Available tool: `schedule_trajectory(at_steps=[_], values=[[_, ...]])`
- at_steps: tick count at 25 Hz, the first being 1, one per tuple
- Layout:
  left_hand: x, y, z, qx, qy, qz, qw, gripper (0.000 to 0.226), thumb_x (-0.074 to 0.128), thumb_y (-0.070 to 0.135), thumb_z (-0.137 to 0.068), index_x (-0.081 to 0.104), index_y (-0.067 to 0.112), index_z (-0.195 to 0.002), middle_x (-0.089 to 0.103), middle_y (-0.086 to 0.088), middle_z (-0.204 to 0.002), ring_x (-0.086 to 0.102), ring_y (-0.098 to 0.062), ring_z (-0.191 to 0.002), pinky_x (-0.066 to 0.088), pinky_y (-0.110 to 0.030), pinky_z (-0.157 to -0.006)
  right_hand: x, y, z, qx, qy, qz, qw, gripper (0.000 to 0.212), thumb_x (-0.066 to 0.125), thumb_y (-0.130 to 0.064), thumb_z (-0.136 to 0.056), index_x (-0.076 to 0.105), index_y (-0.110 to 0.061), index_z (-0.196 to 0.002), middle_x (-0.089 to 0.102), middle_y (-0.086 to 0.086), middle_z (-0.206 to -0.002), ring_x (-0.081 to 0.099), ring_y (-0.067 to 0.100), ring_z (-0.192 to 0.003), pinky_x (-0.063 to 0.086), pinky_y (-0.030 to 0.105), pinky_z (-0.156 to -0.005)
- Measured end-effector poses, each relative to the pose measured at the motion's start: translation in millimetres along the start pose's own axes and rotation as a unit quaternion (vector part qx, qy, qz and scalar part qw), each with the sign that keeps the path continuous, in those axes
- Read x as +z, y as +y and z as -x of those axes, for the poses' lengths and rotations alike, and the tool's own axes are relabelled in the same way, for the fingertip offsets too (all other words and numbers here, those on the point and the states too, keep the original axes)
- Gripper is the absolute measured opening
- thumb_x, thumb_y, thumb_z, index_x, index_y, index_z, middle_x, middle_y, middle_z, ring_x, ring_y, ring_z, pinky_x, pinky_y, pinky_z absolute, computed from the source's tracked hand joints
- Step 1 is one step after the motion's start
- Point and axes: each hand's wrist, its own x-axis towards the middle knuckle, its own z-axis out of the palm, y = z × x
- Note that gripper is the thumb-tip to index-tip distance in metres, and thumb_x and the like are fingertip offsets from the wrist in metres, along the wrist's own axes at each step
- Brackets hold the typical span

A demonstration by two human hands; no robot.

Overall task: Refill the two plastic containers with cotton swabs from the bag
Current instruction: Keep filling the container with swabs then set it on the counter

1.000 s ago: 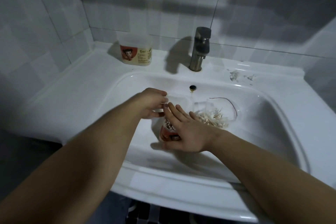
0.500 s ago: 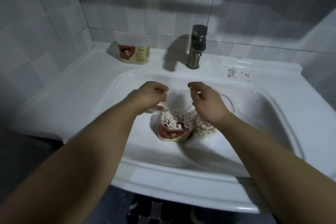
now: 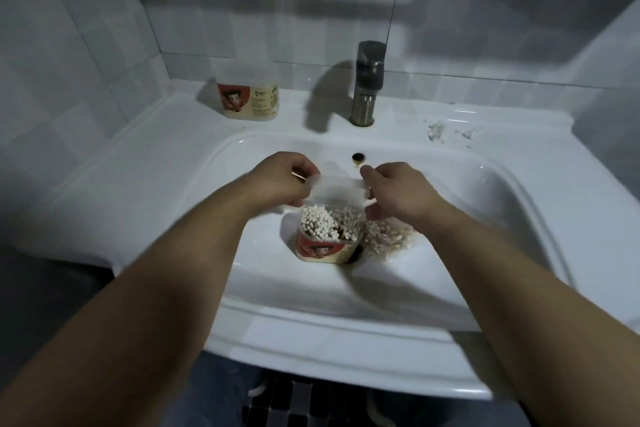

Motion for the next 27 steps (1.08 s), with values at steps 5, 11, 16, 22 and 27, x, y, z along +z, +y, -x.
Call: schedule_trajectory(at_steps=[5,11,16,22,27], values=[[1,5,5,-0.093,-0.033,0.023,0.995,0.027,0.054,0.014,-0.089,0.073,0.028,-0.102,0.071,-0.003,-0.109,0.073,-0.028,-0.096,0.061,-0.049,-0.089,-3,-1,1,0.071,-0.060,-0.078,0.993,0.032,0.057,-0.033,-0.098,0.065,-0.002,-0.105,0.071,0.015,-0.098,0.077,0.031,-0.074,0.063,0.044,-0.084],[3,5,9,-0.132,-0.056,0.037,0.989,0.019,0.063,0.022,-0.098,0.066,0.014,-0.116,0.066,-0.011,-0.119,0.072,-0.024,-0.099,0.063,-0.048,-0.084,-1,5,0,0.106,-0.099,-0.090,0.985,0.026,0.061,-0.008,-0.092,0.065,0.010,-0.111,0.070,0.023,-0.090,0.076,0.036,-0.072,0.063,0.048,-0.081],[0,-1,9,-0.144,-0.063,-0.009,0.988,0.009,0.073,0.019,-0.094,0.072,0.015,-0.101,0.074,-0.015,-0.107,0.078,-0.020,-0.076,0.061,-0.040,-0.089,0,8,3,0.092,-0.095,-0.043,0.990,0.038,0.060,0.010,-0.086,0.053,0.021,-0.122,0.068,0.039,-0.097,0.075,0.039,-0.079,0.065,0.040,-0.071],[-2,-2,6,-0.145,-0.066,-0.017,0.987,0.017,0.078,0.013,-0.088,0.077,0.009,-0.104,0.079,-0.014,-0.093,0.077,-0.017,-0.072,0.062,-0.028,-0.078,4,11,0,0.094,-0.093,-0.034,0.991,0.028,0.070,0.013,-0.080,0.064,0.018,-0.107,0.070,0.037,-0.099,0.076,0.040,-0.082,0.062,0.050,-0.083],[-1,-4,5,-0.138,-0.065,-0.015,0.988,0.016,0.078,0.008,-0.087,0.077,0.010,-0.103,0.079,-0.011,-0.083,0.076,-0.017,-0.073,0.062,-0.029,-0.079,7,14,-2,0.074,-0.100,0.006,0.992,0.017,0.075,0.008,-0.076,0.071,0.007,-0.093,0.070,0.028,-0.081,0.076,0.038,-0.080,0.061,0.053,-0.085]])
